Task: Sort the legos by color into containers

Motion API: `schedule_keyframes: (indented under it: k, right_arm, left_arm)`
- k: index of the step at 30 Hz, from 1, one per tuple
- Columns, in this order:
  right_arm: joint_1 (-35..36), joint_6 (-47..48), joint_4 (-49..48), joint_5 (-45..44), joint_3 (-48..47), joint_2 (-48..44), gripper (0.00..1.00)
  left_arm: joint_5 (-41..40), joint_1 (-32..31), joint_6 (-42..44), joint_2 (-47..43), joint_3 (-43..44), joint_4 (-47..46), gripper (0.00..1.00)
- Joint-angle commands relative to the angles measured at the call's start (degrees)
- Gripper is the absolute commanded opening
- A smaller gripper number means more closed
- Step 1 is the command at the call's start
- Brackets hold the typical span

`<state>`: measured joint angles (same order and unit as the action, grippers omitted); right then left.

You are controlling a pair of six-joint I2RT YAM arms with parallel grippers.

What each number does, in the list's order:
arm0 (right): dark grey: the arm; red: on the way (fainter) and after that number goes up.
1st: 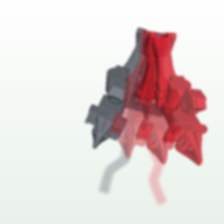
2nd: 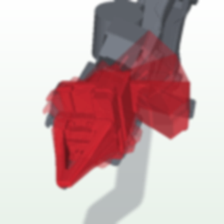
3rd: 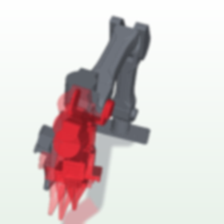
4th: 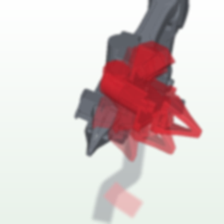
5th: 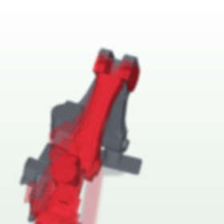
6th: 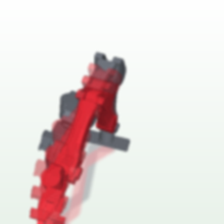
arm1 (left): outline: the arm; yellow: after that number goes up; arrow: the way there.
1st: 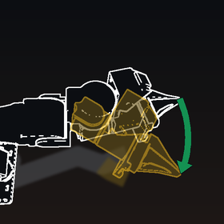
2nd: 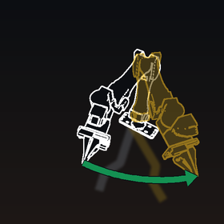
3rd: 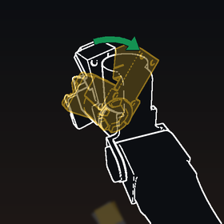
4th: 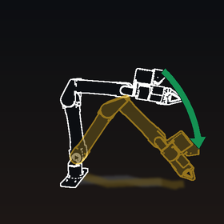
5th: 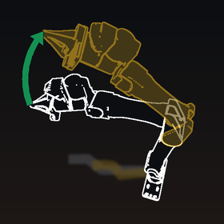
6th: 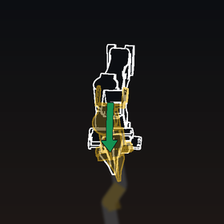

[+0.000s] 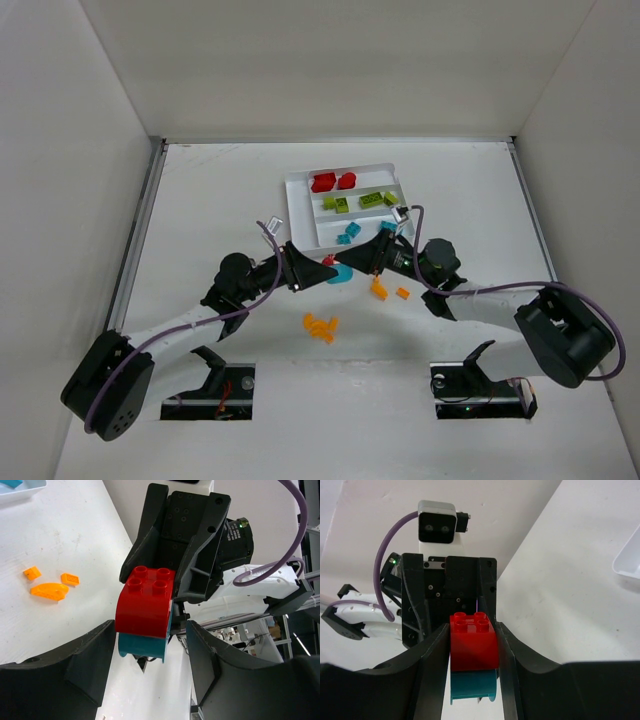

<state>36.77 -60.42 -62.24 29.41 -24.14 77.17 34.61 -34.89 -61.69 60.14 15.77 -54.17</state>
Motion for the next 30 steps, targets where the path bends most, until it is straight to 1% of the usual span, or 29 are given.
schedule_keyframes:
  k: [1, 5, 8, 11, 12, 16, 19, 22, 26, 30]
  right_arm:
    - [-0.3, 1.3, -3.2, -2.4, 0.1, -1.7, 0.36]
    - [-0.1, 1.4, -3.1, -3.1, -0.2, -1.4, 0.36]
    - [0.0, 1.5, -3.1, -3.2, -0.2, -1.1, 0.36]
    - [-0.1, 1.5, -3.1, -3.7, 0.1, -1.2, 0.36]
    - [-0.2, 1.5, -3.1, -3.7, 0.1, -1.3, 0.36]
    - [-0.3, 1.4, -3.1, -3.8, 0.1, -1.6, 0.36]
    - [-1.1, 1.3, -2.8, -4.0, 0.0, -2.0, 0.36]
    - [-2.5, 1.3, -1.5, -4.0, -0.6, -2.7, 0.36]
    - [-5.1, 2.8, 1.6, -5.0, -2.3, -3.2, 0.36]
    - [-9.8, 7.1, 10.6, -10.1, -6.6, -2.0, 0.36]
  left_arm:
    - [-0.1, -0.3, 1.6, -1.2, 0.2, -1.6, 0.55]
    - [-0.9, -1.2, 1.7, 0.1, 0.3, -2.2, 0.52]
    - [-1.6, -1.4, 2.0, 0.3, 0.8, -2.3, 0.47]
    - [-2.0, -2.1, 2.1, 0.9, 1.3, -2.9, 0.4]
    - [-2.0, -2.7, 2.3, 1.2, 1.4, -3.2, 0.36]
    - [-2.6, -3.5, 2.5, 2.0, 1.0, -4.5, 0.25]
    - [-3.0, -3.6, 2.6, 2.7, 0.0, -5.1, 0.19]
    - [-3.0, -3.6, 2.8, 3.5, -1.0, -5.4, 0.17]
    - [-3.0, -4.0, 3.5, 4.2, -1.6, -5.6, 0.17]
    - [-3.0, -3.1, 4.0, 4.7, -1.7, -5.5, 0.17]
